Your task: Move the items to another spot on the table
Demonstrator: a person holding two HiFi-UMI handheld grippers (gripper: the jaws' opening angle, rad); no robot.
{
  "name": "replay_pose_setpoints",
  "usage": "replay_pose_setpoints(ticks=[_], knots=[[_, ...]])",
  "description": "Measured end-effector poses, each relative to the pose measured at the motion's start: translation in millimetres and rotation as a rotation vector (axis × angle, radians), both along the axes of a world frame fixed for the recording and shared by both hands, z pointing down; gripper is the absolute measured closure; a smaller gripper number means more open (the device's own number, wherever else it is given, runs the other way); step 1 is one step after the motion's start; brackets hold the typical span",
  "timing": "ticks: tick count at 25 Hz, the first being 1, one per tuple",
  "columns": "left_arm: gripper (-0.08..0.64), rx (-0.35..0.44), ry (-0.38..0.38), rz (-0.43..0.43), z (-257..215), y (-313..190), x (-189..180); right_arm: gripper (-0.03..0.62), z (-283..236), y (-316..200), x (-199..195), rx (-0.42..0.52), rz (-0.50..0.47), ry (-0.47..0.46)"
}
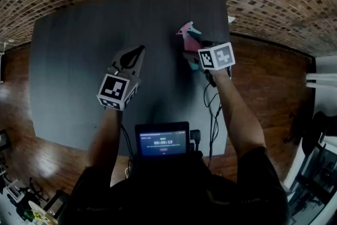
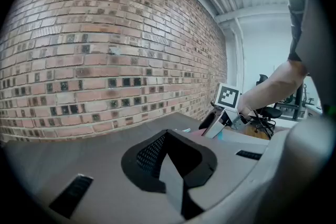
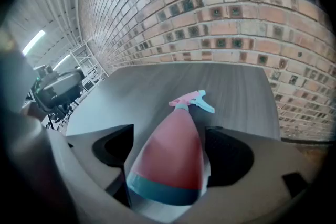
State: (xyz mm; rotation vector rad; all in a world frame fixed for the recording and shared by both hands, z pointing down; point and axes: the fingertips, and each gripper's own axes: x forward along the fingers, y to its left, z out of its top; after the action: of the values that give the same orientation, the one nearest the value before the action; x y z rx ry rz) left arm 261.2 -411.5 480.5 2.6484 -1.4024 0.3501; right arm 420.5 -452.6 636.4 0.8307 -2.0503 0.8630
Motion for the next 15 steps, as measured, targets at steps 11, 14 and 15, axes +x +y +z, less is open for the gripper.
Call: replay_pose_setpoints(ticks=[11, 14, 15], knots=[[0.563, 0.111, 0.004, -0.045, -56, 36, -16, 0.235, -117, 27, 7, 0.252, 0.073, -0.214], [0.563, 0.147, 0.005, -0.041, -78, 50, -14, 0.336, -164, 40, 6, 0.349, 0.068, -0.288], [0.563, 0.161, 0.006, -0.037, -85, 55, -14, 0.378, -179, 46, 5, 0.386, 0.063, -0.310]])
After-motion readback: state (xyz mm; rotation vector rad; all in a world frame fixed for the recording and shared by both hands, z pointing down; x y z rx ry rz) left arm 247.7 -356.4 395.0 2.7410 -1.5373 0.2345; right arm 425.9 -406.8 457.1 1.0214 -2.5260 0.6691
